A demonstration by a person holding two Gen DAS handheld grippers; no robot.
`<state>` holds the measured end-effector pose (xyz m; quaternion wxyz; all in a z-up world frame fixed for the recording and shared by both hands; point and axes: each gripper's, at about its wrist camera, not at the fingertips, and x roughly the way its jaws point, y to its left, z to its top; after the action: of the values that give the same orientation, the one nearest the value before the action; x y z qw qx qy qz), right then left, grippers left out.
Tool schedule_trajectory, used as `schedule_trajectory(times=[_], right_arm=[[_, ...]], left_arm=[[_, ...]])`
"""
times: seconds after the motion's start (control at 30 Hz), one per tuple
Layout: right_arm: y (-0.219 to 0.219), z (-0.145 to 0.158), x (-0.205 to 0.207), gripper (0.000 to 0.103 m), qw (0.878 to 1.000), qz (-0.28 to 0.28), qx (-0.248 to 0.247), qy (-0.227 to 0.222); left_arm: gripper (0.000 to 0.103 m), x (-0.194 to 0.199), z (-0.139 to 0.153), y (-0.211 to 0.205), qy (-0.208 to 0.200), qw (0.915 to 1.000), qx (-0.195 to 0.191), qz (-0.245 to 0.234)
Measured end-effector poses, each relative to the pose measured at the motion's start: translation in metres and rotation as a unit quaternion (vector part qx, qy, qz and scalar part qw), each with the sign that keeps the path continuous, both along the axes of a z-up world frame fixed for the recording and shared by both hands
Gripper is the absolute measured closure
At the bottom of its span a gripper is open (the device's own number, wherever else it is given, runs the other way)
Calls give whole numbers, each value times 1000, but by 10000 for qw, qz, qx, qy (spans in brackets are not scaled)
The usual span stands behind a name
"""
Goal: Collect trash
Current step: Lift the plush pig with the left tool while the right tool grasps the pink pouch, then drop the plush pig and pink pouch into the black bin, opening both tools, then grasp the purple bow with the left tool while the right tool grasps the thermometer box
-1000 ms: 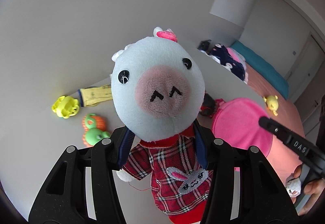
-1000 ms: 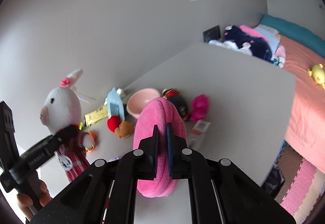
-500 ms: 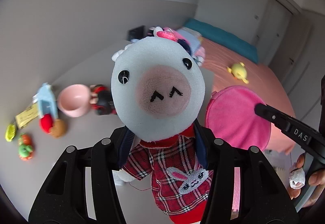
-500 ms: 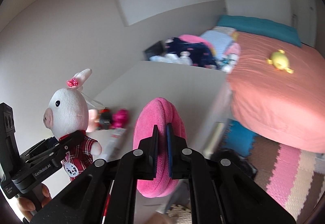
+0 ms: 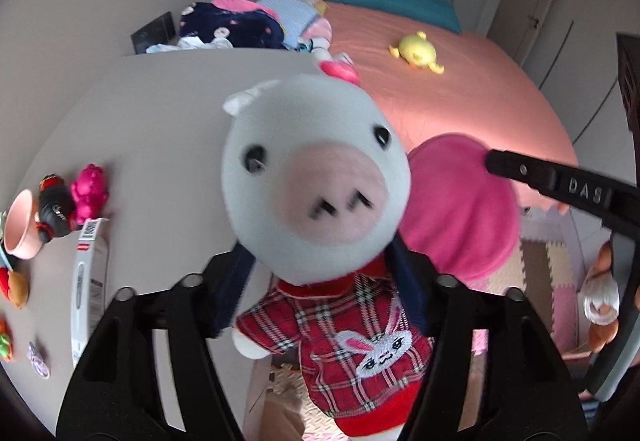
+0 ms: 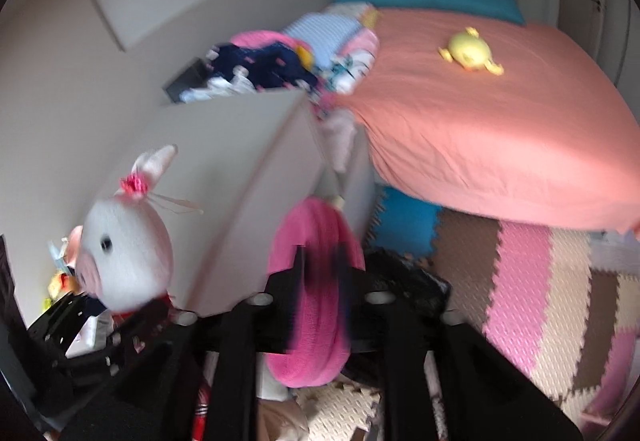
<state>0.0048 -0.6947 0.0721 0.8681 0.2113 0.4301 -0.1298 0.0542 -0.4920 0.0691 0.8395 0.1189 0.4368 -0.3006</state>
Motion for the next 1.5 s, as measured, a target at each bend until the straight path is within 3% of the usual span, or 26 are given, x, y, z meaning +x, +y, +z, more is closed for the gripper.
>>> schedule_trajectory(times=[0.03, 0.07, 0.37, 0.83, 1.07, 1.27, 1.5], right_arm=[[-6, -4, 0, 16, 9999, -134, 22, -9], [-11, -6, -4, 6, 9993, -348, 0, -127], [-30, -22, -16, 6, 9979, -585, 186, -211], [16, -8, -8, 3, 9975, -376, 223, -552], [61, -4, 8, 3, 9986, 188, 103, -475], [108, 0, 25, 3, 9963, 752, 194, -377], [165, 3, 41, 3, 9920, 1206, 141, -346]], left_arm=[[5, -2, -2, -4, -145, 9999, 41, 67], [6, -2, -3, -3, -276, 9995, 34, 115], [6, 9, -1, 17, -296, 9992, -78, 270], [6, 8, 11, 70, -340, 9971, -204, 656], [6, 8, 20, 120, -536, 9924, -84, 1105], [6, 11, 22, 180, -704, 9829, 133, 1699], [6, 13, 18, 247, -558, 9752, 147, 2138]])
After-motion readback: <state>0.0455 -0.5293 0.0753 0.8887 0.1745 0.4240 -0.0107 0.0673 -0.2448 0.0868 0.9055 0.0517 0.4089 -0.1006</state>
